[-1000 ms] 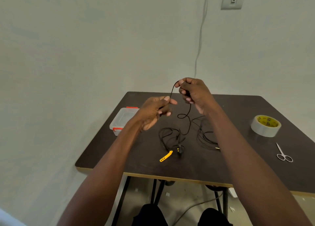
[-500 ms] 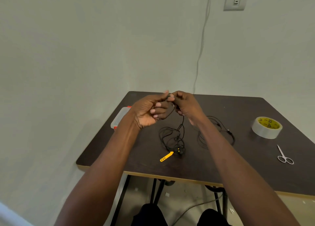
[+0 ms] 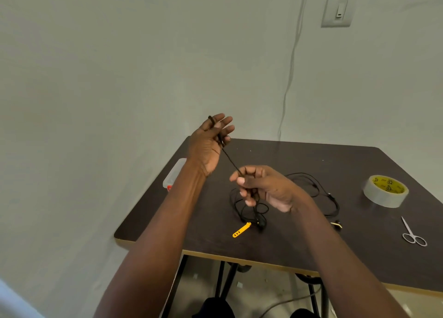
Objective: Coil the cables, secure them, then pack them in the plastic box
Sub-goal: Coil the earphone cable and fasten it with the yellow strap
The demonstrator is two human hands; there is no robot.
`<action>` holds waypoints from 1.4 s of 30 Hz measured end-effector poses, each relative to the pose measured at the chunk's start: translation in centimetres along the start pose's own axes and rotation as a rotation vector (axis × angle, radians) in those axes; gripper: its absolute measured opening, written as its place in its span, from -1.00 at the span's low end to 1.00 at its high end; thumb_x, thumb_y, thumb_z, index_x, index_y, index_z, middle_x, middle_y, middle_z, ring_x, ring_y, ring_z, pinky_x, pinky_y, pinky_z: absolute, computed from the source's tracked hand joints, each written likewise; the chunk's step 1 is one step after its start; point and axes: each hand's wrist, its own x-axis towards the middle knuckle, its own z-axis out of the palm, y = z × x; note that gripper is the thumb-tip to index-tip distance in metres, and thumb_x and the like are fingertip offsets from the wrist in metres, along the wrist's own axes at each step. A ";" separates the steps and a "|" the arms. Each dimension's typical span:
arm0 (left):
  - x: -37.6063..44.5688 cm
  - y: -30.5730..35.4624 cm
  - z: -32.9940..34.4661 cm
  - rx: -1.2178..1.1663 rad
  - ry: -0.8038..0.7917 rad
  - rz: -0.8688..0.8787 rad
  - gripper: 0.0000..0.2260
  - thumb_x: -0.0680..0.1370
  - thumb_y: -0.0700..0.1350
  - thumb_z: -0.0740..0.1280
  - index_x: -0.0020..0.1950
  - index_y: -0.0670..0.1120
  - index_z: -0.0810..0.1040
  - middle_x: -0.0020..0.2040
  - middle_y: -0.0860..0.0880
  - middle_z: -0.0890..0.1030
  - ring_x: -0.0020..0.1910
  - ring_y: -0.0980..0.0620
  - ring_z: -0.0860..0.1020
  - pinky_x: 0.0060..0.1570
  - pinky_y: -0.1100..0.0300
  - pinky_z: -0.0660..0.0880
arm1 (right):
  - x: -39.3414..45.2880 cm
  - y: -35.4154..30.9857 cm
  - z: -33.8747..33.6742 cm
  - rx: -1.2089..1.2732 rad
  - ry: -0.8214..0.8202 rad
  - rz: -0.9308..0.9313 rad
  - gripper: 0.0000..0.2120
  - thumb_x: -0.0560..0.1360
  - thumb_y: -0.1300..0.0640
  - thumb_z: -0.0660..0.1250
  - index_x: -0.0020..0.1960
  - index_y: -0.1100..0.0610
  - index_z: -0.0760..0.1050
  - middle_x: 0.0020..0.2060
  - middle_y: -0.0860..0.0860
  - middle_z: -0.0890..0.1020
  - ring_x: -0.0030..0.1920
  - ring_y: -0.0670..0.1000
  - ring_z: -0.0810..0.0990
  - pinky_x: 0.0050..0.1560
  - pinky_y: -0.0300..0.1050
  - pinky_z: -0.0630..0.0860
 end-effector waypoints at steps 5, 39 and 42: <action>1.3 -0.7 -2.4 0.543 0.130 0.108 -0.78 0.62 -0.32 0.17 0.21 -0.15 0.50 0.07 -0.09 0.65 -0.31 0.06 0.61 -0.32 0.26 0.50 | -1.3 -3.2 -0.8 0.034 0.106 0.049 -0.62 0.49 0.18 0.39 0.22 0.38 0.47 -0.38 0.10 0.53 -0.60 -0.11 0.36 -0.66 -0.33 0.15; -2.6 0.8 -1.7 -0.155 -0.225 -0.329 -0.73 0.57 -0.33 0.14 -0.10 -0.27 0.65 -0.22 -0.15 0.68 -0.19 -0.05 0.69 -0.42 0.31 0.55 | 5.2 2.1 -1.3 -0.394 0.474 -0.142 -0.71 0.63 0.05 0.24 -0.02 0.26 0.60 -0.42 -0.02 0.38 -0.51 -0.12 0.25 -0.53 -0.29 0.18; -2.2 0.3 -2.1 -0.099 -0.187 -0.356 -0.74 0.57 -0.43 0.07 -0.02 -0.26 0.55 -0.05 -0.21 0.66 -0.29 0.08 0.61 -0.41 0.32 0.47 | 4.7 2.5 -0.8 -0.391 0.412 -0.128 -0.69 0.64 0.05 0.23 -0.01 0.29 0.58 -0.43 0.00 0.36 -0.52 -0.12 0.26 -0.53 -0.30 0.19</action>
